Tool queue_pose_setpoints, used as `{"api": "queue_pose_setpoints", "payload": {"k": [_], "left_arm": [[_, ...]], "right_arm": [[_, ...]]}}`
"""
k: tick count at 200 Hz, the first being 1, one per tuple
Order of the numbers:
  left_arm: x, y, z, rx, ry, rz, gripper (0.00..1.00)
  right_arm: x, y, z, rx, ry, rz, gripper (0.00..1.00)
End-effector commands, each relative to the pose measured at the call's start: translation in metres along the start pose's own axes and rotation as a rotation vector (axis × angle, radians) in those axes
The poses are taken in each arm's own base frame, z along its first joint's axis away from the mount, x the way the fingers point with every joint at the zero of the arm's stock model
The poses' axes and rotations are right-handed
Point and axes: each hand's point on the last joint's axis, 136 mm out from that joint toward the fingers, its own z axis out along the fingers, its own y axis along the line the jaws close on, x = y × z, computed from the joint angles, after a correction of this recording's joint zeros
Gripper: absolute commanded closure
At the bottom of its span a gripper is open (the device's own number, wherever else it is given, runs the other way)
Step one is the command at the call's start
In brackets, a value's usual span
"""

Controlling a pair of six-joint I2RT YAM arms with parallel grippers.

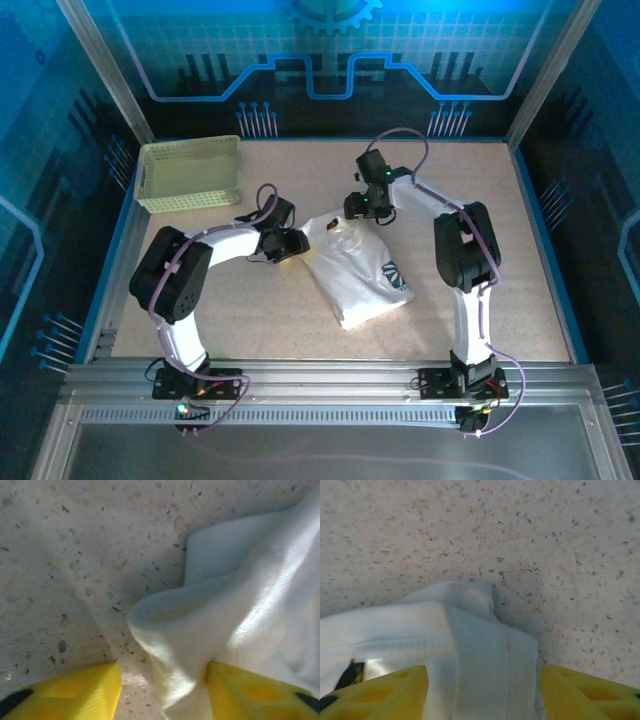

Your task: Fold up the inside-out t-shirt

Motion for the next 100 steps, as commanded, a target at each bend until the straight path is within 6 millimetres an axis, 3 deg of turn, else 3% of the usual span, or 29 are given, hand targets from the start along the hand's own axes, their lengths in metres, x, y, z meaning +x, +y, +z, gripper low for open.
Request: {"api": "queue_pose_setpoints", "payload": {"k": [1, 20, 36, 64, 82, 100], "left_arm": [[-0.034, -0.055, 0.006, 0.172, -0.058, 0.073, 0.62], [-0.045, -0.071, 0.010, 0.194, -0.053, 0.126, 0.69], [-0.052, -0.082, 0.017, 0.216, -0.040, 0.170, 0.73], [-0.056, -0.101, 0.034, 0.263, 0.018, 0.215, 0.83], [-0.058, -0.104, 0.034, 0.263, 0.013, 0.226, 0.86], [-0.063, -0.103, 0.031, 0.245, -0.007, 0.233, 0.89]], "right_arm": [[-0.002, -0.011, -0.003, 0.035, 0.015, 0.015, 0.49], [0.010, -0.022, -0.009, 0.067, -0.003, 0.092, 0.64], [0.031, -0.028, -0.018, 0.062, -0.011, 0.175, 0.73], [0.060, -0.034, -0.039, 0.073, -0.052, 0.257, 0.80], [0.061, -0.051, -0.056, 0.118, -0.095, 0.286, 0.82], [0.049, -0.068, -0.069, 0.134, -0.136, 0.304, 0.84]]}}
